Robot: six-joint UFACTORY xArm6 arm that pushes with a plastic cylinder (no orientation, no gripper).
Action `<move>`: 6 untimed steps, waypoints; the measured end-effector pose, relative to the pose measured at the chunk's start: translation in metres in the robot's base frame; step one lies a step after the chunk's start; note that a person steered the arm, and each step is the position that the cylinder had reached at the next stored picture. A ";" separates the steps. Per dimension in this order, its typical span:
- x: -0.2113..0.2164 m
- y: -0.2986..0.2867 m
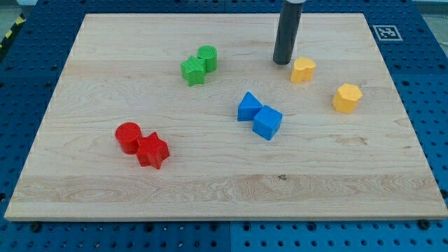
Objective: Move the yellow heart towards the top right corner
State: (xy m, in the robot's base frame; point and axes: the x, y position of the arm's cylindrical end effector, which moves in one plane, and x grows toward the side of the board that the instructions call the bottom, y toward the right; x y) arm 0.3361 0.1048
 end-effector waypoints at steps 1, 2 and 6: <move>0.039 -0.019; 0.048 -0.011; 0.050 0.004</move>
State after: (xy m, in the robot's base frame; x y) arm 0.3861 0.1088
